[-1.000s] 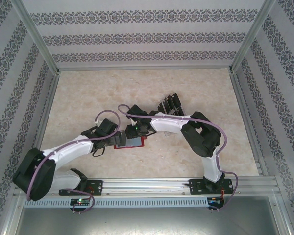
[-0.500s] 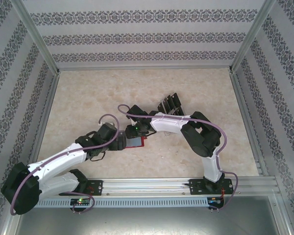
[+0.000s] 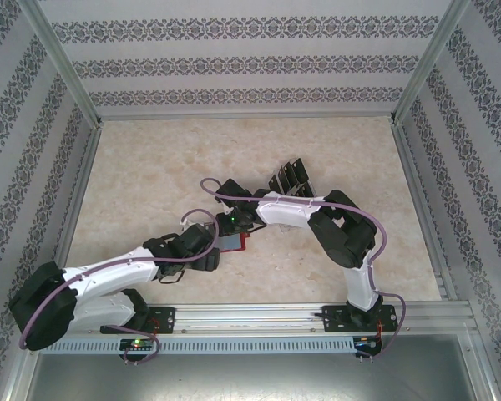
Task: Put the credit cards into the card holder
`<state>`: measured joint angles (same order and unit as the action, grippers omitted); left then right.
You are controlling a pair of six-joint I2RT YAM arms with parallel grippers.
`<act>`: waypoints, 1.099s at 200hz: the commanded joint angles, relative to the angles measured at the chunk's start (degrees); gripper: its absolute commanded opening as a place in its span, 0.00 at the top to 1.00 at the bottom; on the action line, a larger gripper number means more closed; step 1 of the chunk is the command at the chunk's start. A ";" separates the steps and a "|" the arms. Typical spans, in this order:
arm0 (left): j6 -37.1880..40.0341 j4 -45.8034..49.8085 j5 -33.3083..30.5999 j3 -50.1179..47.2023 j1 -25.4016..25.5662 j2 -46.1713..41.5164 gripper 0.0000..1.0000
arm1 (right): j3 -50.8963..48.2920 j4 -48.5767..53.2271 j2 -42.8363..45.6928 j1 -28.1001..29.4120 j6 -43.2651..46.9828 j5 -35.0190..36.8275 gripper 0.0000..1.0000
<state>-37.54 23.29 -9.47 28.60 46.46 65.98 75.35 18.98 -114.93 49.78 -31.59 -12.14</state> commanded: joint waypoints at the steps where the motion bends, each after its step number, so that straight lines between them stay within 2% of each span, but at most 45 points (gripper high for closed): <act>1: 0.35 -2.83 -1.04 -0.17 1.08 1.28 0.03 | -0.53 0.09 -1.25 0.84 -0.74 -1.13 0.62; 58: -0.01 -4.73 -2.03 -0.19 1.38 2.66 0.03 | -0.12 0.18 -1.48 0.85 -0.66 -1.22 0.62; 113: -2.82 -5.52 -7.98 -0.73 1.40 2.36 0.03 | -0.21 0.26 -1.36 0.85 -0.75 -1.31 0.62; 162: -3.99 -5.98 -10.65 -1.82 1.36 -0.58 0.03 | 0.05 0.35 -0.99 0.85 -0.49 -1.52 0.61; 193: -4.22 -5.89 -10.57 -1.88 1.36 -0.60 0.03 | 0.50 0.88 0.71 0.72 -0.51 -0.72 0.54; 220: -4.39 -5.80 -10.48 -2.23 1.35 -0.78 0.03 | -1.26 -0.33 6.48 -0.15 -2.52 1.48 0.44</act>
<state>-40.69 18.72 -18.15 27.11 47.20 66.02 75.33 18.83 -114.32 49.78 -32.08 -12.84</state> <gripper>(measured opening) 0.972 0.532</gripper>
